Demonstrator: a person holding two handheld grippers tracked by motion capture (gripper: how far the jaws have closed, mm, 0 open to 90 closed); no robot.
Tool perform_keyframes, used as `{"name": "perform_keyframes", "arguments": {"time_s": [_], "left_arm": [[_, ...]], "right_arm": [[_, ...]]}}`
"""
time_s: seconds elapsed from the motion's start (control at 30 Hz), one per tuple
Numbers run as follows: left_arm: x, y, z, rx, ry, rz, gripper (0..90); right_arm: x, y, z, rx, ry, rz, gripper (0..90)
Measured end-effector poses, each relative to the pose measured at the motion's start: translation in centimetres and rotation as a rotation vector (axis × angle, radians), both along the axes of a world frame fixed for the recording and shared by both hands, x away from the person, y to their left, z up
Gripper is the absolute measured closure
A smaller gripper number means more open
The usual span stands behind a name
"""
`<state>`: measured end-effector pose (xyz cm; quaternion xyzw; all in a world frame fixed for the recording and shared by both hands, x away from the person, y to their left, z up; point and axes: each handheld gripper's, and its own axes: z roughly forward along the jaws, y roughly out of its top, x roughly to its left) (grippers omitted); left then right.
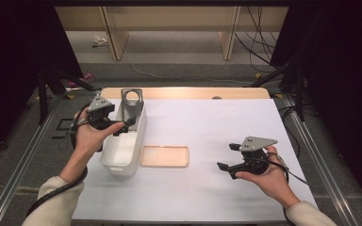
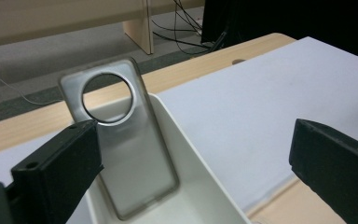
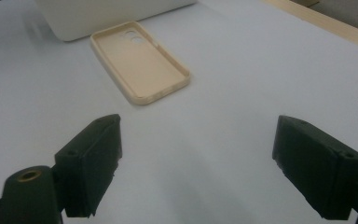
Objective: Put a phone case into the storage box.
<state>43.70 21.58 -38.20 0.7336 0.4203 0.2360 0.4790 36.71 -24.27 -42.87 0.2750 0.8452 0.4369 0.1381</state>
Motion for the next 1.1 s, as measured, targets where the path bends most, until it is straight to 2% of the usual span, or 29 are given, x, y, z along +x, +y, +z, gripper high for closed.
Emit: {"name": "perform_keyframes", "arguments": {"time_s": [0.17,0.23,0.37,0.43,0.6,0.67,0.9,1.1], "left_arm": [[-2.0,-0.8,-1.0,-0.005,0.005,-0.026,0.0],[-2.6,-1.1,-1.3,0.008,0.009,-0.036,0.0],[-4.0,-1.3,-1.7,0.002,-0.01,-0.033,0.0],[-4.7,-1.5,-1.9,0.008,-0.033,-0.038,0.0],[-6.5,-2.1,-2.1,-0.006,-0.066,-0.053,0.5],[-6.8,-2.3,-2.2,-0.016,-0.064,-0.061,0.6],[-6.8,-2.5,-2.9,0.002,-0.04,-0.067,0.6],[-6.8,-2.5,-2.8,0.002,-0.041,-0.062,0.6]], "right_arm": [[0.2,0.1,0.0,0.002,0.004,0.003,16.7],[0.3,0.1,0.0,0.002,0.003,0.005,16.7],[0.5,0.3,0.1,0.005,0.0,0.005,16.7],[0.5,0.3,0.1,0.006,-0.001,0.008,16.8],[0.5,0.3,0.2,0.007,-0.005,0.008,16.7],[0.4,0.3,0.2,0.006,-0.005,0.008,16.7],[0.4,0.2,0.2,0.01,-0.006,0.006,16.7],[0.4,0.1,0.3,0.01,-0.009,0.004,16.6]]}}
